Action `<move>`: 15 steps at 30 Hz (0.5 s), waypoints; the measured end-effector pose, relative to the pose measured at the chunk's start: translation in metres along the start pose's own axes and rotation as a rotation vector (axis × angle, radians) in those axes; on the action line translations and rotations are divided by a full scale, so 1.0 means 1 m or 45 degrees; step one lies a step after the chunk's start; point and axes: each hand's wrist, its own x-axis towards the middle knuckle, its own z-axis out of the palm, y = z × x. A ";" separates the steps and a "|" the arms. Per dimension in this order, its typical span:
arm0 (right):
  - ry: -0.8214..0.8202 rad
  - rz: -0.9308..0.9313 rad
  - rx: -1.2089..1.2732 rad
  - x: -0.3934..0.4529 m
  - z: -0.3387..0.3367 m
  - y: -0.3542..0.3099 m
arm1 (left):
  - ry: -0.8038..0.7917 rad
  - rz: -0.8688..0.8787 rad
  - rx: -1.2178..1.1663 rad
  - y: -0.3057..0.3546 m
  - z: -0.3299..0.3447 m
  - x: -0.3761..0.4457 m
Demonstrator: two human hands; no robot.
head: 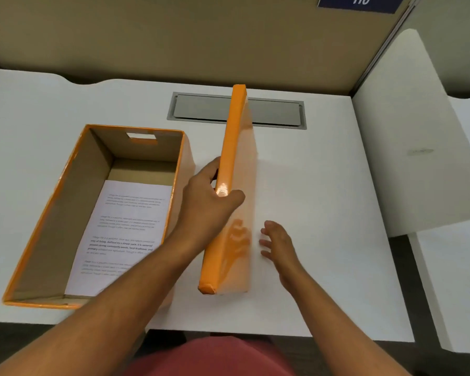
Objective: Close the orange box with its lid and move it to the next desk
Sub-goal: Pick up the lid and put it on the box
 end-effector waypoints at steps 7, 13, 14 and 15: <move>0.167 -0.128 0.079 -0.027 0.039 -0.010 | -0.168 -0.162 -0.346 -0.025 -0.094 -0.001; 0.292 -0.414 0.045 -0.074 0.095 -0.038 | 0.056 -0.090 -0.275 -0.061 -0.189 0.002; 0.310 -0.445 0.024 -0.080 0.110 -0.042 | 0.095 -0.089 -0.231 -0.068 -0.204 0.003; 0.326 -0.474 0.000 -0.085 0.124 -0.044 | 0.137 -0.092 -0.202 -0.076 -0.219 0.004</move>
